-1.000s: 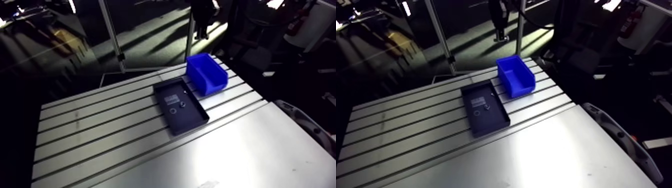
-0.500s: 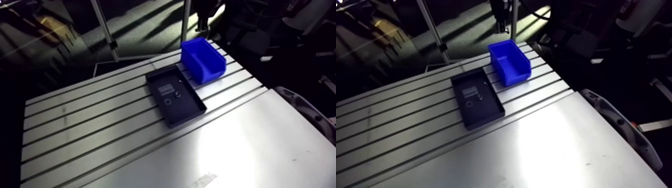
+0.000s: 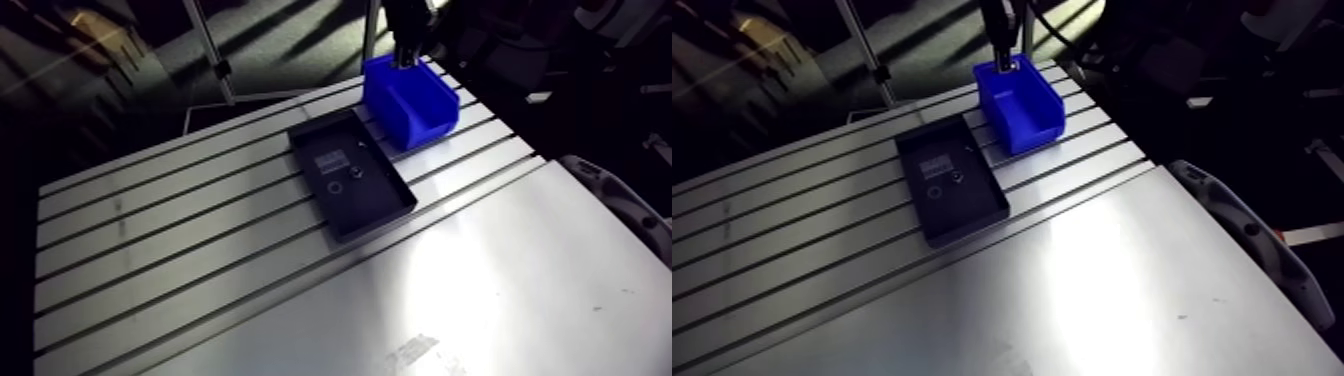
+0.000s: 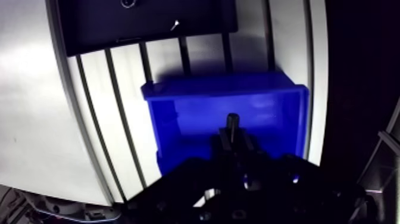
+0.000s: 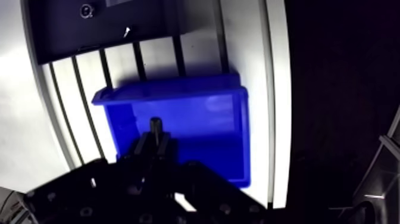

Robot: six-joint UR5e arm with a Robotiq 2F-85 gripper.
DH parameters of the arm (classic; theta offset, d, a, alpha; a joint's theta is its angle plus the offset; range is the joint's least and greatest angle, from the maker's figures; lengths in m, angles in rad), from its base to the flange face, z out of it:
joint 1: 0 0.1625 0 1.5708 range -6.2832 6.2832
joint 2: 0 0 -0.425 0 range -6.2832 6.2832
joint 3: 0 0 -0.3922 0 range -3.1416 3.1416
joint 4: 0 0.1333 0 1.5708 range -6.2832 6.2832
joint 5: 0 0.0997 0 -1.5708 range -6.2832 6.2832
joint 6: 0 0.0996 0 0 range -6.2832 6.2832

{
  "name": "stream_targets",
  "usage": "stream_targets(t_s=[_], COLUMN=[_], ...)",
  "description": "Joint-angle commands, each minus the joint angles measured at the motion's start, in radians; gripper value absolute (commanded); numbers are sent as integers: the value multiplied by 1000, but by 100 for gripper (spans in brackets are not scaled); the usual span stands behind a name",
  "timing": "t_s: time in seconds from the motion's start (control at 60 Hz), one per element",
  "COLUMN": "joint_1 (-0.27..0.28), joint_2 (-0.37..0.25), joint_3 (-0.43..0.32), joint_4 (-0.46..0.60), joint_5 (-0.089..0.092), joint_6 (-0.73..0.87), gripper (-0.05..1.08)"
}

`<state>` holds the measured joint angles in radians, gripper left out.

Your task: Pick up the M10 bolt from the tray and put it into the blue bin.

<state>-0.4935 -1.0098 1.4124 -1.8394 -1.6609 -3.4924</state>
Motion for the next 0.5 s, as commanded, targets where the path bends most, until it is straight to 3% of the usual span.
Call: stream_targets(t_s=[0.017, 0.117, 0.25, 0.5], joint_1=[-1, -4, -5, -13], joint_2=[11, 19, 23, 45], joint_3=[16, 18, 26, 32], joint_4=[-15, -34, -49, -74], joint_5=[-3, -4, -29, -30], joint_6=[20, 20, 20, 33], gripper=[104, 104, 104, 104])
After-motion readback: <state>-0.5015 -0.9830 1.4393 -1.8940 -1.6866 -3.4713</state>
